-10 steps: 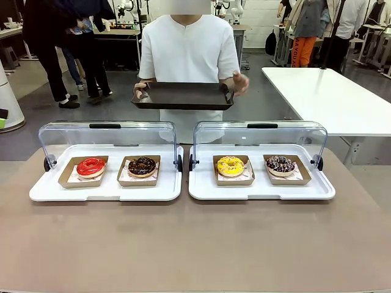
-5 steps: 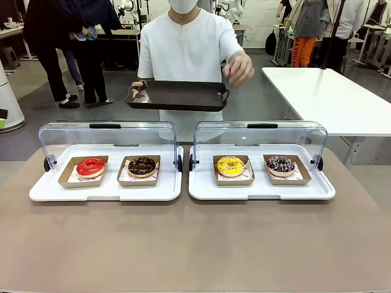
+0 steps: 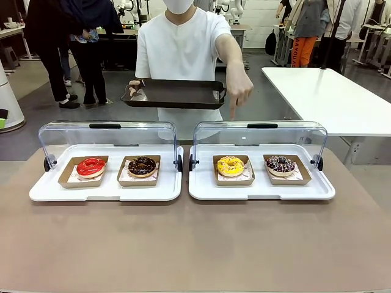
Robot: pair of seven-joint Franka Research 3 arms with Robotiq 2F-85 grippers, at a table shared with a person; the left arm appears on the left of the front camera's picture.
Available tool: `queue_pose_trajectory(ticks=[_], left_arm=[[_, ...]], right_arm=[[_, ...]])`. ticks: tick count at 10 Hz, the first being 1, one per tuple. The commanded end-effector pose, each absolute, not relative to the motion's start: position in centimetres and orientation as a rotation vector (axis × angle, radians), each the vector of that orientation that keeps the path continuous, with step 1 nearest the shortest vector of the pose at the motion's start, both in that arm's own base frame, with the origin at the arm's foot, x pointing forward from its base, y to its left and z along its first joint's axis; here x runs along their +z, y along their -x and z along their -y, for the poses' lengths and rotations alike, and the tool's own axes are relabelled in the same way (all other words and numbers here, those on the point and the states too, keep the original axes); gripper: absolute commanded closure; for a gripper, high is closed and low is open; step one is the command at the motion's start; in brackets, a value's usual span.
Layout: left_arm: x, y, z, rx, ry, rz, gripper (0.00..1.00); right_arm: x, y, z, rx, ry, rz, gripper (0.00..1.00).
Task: Provide the desired donut to the person.
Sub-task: Pick up and lift the Paper togo box containing the Donut pointed at by the person.
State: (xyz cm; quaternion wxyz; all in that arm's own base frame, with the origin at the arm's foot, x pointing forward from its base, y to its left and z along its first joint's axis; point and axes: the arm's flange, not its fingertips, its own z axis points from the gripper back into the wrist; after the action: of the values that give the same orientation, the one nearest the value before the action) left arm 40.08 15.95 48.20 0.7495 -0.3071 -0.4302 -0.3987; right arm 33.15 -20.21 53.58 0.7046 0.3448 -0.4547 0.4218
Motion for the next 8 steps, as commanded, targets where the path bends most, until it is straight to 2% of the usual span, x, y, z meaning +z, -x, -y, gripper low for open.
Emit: queue_pose_trajectory(ticks=[1, 8], left_arm=[[48.21, -39.99, -15.96, -0.868, 0.678, 0.951, 0.00], [48.21, -39.99, -15.96, -0.868, 0.678, 0.951, 0.00]], right_arm=[[53.54, -33.20, 20.22, 0.939, -0.776, 1.019, 0.00], [53.54, -33.20, 20.22, 0.939, -0.776, 1.019, 0.00]])
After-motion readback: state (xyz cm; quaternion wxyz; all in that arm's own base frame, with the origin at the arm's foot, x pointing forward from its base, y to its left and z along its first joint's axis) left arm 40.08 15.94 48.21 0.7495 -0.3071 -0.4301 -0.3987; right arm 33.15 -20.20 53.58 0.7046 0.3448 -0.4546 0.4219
